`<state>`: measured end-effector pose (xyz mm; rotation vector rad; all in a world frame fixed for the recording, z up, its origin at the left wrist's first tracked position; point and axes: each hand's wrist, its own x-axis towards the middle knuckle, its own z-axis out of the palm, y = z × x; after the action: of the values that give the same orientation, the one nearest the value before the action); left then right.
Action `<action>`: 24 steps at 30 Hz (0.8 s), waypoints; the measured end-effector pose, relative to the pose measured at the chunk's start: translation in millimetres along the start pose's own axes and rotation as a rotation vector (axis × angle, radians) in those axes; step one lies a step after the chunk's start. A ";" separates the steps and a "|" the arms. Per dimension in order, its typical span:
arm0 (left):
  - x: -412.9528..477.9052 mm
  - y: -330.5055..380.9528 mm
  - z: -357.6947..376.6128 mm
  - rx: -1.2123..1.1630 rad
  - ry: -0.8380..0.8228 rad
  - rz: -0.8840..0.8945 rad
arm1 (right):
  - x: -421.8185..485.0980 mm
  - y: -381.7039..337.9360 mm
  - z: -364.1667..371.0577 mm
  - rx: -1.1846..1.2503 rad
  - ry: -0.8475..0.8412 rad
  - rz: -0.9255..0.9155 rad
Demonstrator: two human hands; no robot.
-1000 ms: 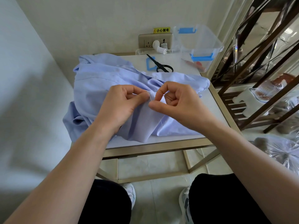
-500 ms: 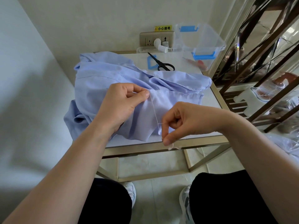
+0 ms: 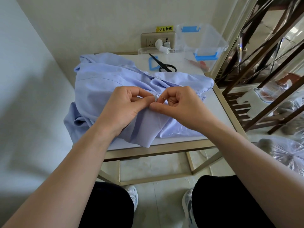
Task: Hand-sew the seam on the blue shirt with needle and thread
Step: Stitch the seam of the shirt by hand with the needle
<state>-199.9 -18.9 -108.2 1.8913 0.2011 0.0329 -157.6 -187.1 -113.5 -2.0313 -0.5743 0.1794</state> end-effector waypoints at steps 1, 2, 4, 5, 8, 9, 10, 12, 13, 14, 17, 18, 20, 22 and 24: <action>0.3 -0.3 -0.3 -0.017 -0.003 0.001 | 0.8 0.3 0.8 -0.004 0.003 -0.006; 0.8 -1.2 -1.3 -0.030 0.002 -0.002 | 1.5 0.0 -0.2 0.000 -0.014 -0.010; 1.9 -3.1 -3.1 -0.044 0.020 -0.005 | 2.2 -1.9 -6.1 0.016 -0.105 -0.022; 2.5 -3.9 -3.5 -0.044 0.028 -0.004 | 1.6 -3.5 -9.7 0.020 -0.160 -0.023; 2.0 -3.8 -3.7 -0.029 0.033 0.002 | 0.3 -4.4 -18.2 0.018 -0.178 -0.018; 1.5 -3.0 -3.8 -0.031 0.028 0.005 | 1.6 -3.1 -19.7 0.045 -0.133 0.000; 1.2 -2.5 -3.9 -0.037 0.018 0.011 | 3.7 -1.0 -21.1 0.100 -0.087 0.033; 0.5 -1.7 -4.1 -0.043 0.001 0.022 | 7.8 2.8 -24.5 0.233 -0.017 0.101; 0.3 -1.5 -4.2 -0.042 -0.002 0.026 | 8.5 4.6 -26.4 0.263 -0.007 0.102; 0.0 -1.6 -4.3 -0.042 -0.003 0.031 | 8.2 6.0 -27.5 0.257 -0.004 0.074; -0.5 -1.8 -5.0 -0.032 -0.014 0.050 | 5.6 5.9 -29.3 0.275 -0.007 -0.001; -0.8 -1.6 -5.1 -0.029 -0.021 0.053 | 5.4 5.6 -29.5 0.300 0.005 -0.010; -1.6 -0.6 -4.6 -0.035 -0.034 0.058 | 6.0 5.0 -28.9 0.347 -0.010 -0.010; -2.7 0.8 -4.1 -0.042 -0.055 0.076 | 6.4 5.2 -26.6 0.410 -0.106 0.030; -3.5 1.5 -4.3 -0.052 -0.085 0.094 | 6.8 7.4 -23.5 0.420 -0.218 0.057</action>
<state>-203.7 -15.8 -105.1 1.8451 0.0533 0.0211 -140.9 -205.3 -107.1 -1.6295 -0.5590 0.5170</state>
